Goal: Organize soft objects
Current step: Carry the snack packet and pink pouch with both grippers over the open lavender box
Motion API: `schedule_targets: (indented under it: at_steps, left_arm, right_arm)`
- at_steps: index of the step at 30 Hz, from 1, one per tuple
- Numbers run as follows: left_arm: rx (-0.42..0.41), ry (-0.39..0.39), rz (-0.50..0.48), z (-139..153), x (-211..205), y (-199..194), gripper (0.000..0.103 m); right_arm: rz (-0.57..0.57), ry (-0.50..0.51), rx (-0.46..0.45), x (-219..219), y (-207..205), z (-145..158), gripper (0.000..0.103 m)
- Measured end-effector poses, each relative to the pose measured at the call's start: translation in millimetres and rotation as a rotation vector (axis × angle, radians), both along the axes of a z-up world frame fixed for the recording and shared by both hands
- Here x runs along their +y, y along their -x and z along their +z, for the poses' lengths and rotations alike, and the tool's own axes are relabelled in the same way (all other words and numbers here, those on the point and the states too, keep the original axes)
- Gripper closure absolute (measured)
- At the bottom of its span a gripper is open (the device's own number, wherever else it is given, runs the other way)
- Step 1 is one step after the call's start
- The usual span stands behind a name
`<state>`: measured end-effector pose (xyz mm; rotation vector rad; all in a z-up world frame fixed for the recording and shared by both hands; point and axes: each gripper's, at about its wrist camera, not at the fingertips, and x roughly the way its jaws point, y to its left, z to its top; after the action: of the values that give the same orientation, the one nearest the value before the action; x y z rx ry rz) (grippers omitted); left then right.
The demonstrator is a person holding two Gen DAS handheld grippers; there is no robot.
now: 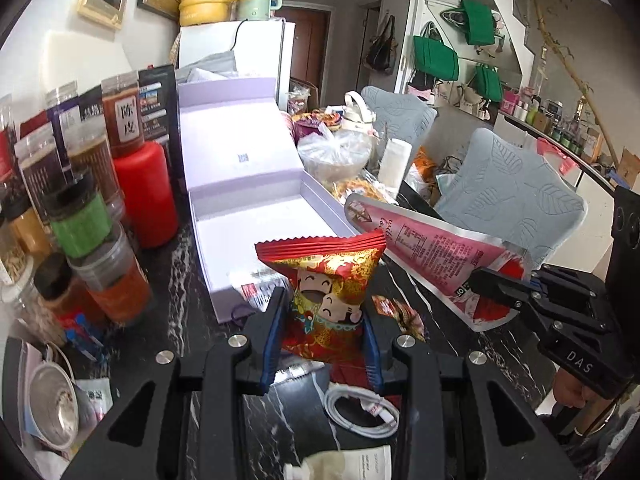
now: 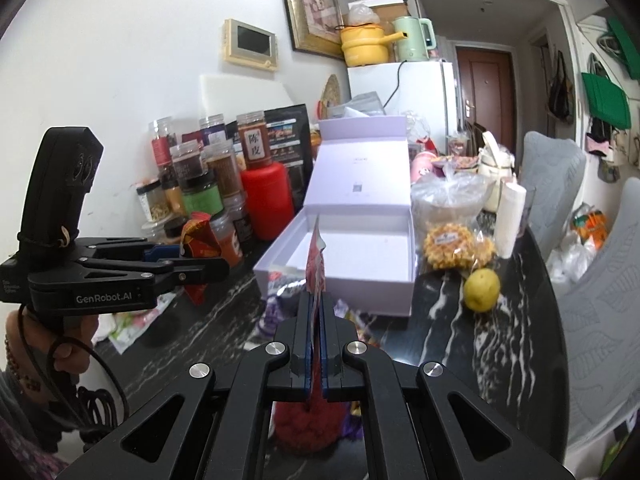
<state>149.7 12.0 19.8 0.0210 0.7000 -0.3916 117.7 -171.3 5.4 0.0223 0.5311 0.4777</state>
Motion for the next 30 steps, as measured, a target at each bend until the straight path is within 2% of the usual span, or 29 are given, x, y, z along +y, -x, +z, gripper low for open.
schedule_targets:
  at_steps: [7, 18, 30]
  left_arm:
    - [-0.047, -0.004, 0.015, 16.8, -0.1, -18.5, 0.069]
    - [-0.174, -0.047, -0.002, 52.1, -10.8, -43.6, 0.069]
    - [-0.226, -0.025, -0.006, 75.0, -18.2, -89.8, 0.069]
  right_arm:
    - [0.003, 0.0, -0.034, -0.5, -20.9, 14.6, 0.1]
    - [-0.022, 0.024, -0.065, -5.3, -63.6, 41.4, 0.1]
    - [-0.026, 0.037, -0.125, -3.6, -102.7, 70.3, 0.1]
